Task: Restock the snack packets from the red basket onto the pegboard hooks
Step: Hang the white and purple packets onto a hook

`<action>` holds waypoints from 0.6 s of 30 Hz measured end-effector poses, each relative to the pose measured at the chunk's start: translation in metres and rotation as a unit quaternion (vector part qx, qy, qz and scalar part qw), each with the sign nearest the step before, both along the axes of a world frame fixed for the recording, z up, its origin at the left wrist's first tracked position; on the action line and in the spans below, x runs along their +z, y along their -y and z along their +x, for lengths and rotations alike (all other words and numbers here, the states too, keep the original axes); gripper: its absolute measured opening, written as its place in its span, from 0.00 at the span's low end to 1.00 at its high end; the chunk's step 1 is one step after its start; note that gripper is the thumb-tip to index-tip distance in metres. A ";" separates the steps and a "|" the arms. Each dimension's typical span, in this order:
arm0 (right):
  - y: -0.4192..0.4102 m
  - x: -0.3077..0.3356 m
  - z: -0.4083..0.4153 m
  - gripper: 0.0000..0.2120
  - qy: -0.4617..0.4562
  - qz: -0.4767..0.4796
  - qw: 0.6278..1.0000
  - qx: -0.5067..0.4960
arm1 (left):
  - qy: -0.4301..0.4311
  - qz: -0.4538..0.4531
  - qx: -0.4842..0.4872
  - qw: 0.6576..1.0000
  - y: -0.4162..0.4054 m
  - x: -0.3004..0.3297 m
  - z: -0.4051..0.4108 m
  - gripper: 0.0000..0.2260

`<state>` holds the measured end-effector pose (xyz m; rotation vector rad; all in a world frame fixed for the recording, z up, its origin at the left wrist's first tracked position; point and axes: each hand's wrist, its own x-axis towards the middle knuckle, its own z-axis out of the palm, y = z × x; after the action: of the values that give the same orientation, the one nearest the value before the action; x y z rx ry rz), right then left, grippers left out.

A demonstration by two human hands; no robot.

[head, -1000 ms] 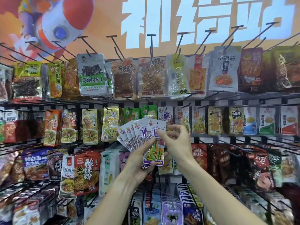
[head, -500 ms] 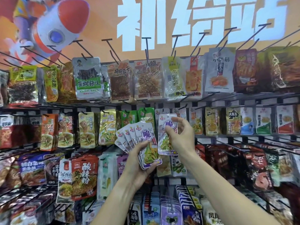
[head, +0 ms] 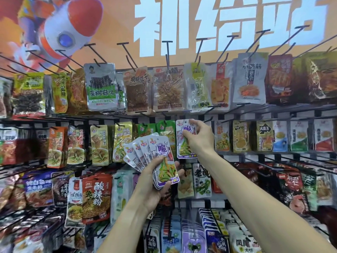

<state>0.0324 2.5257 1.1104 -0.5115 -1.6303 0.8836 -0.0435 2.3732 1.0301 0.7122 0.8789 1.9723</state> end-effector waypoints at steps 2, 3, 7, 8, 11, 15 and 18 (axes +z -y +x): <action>-0.004 0.002 -0.006 0.22 0.009 -0.008 1.000 -0.018 | -0.006 -0.002 0.002 1.000 0.001 0.001 0.000 0.20; -0.006 0.002 -0.009 0.22 0.016 -0.014 0.999 -0.025 | -0.010 -0.002 0.002 1.000 0.001 0.002 0.000 0.20; -0.019 0.004 -0.027 0.23 0.072 -0.006 0.996 -0.050 | -0.024 -0.001 0.002 1.000 0.000 0.004 -0.001 0.20; -0.022 0.004 -0.029 0.24 0.087 0.002 0.995 -0.057 | -0.029 -0.004 0.002 1.000 0.000 0.005 0.000 0.19; -0.027 -0.001 -0.032 0.25 0.126 0.023 0.989 -0.075 | -0.041 -0.015 0.009 0.999 -0.001 0.004 -0.001 0.19; -0.005 -0.020 -0.007 0.19 0.084 0.023 0.994 -0.068 | -0.042 -0.037 0.024 0.998 -0.003 -0.001 -0.005 0.19; 0.026 -0.037 0.021 0.16 0.021 -0.039 0.997 0.065 | -0.051 -0.057 0.058 0.995 -0.006 -0.002 -0.003 0.20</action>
<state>0.0530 2.4993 1.0730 -0.4840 -1.6888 1.0424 -0.0465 2.3795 1.0276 0.7146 1.1091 1.9827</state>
